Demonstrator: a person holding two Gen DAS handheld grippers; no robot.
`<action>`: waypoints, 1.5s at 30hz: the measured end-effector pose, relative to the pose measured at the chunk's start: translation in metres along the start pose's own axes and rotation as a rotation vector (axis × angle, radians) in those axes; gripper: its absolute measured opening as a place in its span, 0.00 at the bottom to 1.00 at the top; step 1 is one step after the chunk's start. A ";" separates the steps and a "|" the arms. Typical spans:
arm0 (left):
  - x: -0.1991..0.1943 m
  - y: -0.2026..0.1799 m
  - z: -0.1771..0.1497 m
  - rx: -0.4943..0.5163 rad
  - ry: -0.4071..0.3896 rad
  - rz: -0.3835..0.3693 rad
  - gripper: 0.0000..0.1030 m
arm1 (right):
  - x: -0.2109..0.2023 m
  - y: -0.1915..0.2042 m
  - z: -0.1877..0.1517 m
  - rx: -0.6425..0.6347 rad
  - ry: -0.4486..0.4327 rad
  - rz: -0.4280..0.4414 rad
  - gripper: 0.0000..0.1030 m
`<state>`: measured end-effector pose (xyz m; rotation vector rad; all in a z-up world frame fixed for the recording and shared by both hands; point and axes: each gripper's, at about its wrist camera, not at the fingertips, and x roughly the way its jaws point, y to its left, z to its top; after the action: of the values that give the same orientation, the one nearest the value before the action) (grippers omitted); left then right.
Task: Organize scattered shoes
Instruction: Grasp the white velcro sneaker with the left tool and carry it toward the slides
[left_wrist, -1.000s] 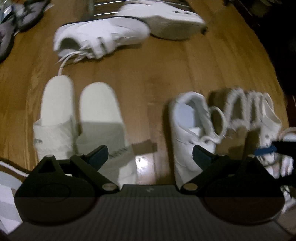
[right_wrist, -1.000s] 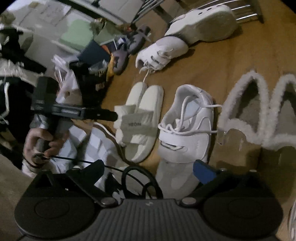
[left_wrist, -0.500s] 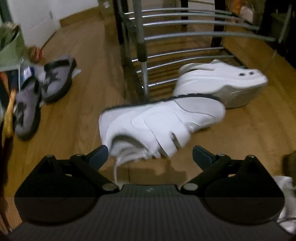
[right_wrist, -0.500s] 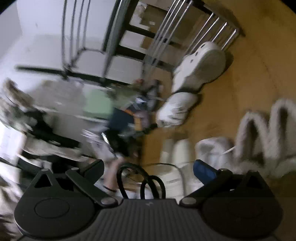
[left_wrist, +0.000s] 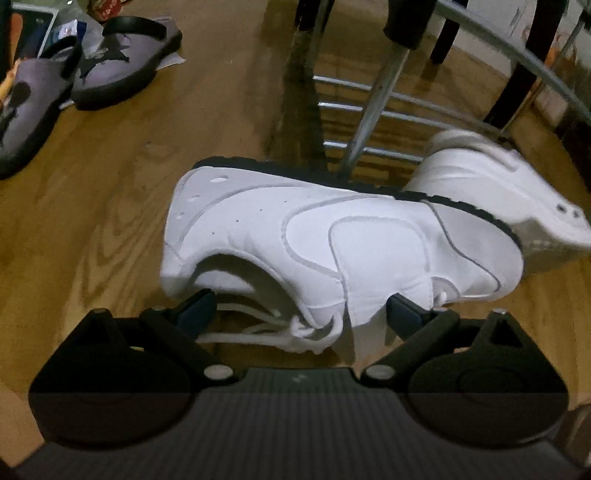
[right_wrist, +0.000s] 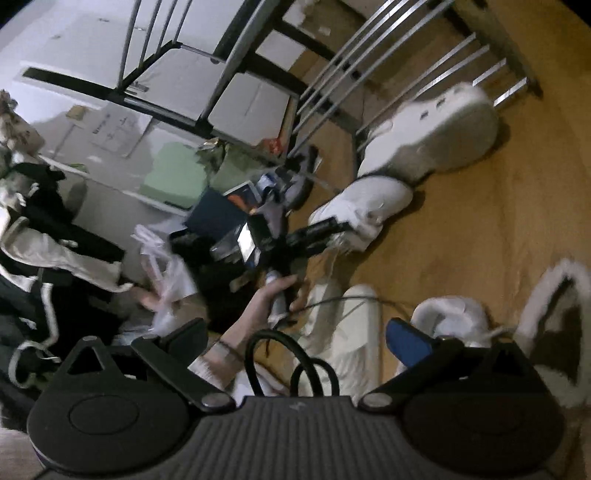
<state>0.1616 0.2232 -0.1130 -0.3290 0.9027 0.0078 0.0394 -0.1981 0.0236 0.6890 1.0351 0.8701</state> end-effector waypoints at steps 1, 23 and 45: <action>0.000 -0.002 0.000 0.001 -0.003 -0.012 0.43 | 0.001 -0.001 -0.001 0.003 0.004 -0.010 1.00; -0.005 -0.024 -0.006 -0.340 0.135 -0.189 0.29 | 0.008 -0.036 -0.029 0.158 -0.037 -0.089 1.00; -0.129 -0.065 -0.046 -0.117 0.143 -0.175 0.86 | 0.007 -0.030 -0.019 -0.033 0.100 -0.340 1.00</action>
<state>0.0556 0.1651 -0.0214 -0.5216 1.0144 -0.1266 0.0322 -0.2051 -0.0113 0.4272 1.1840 0.6286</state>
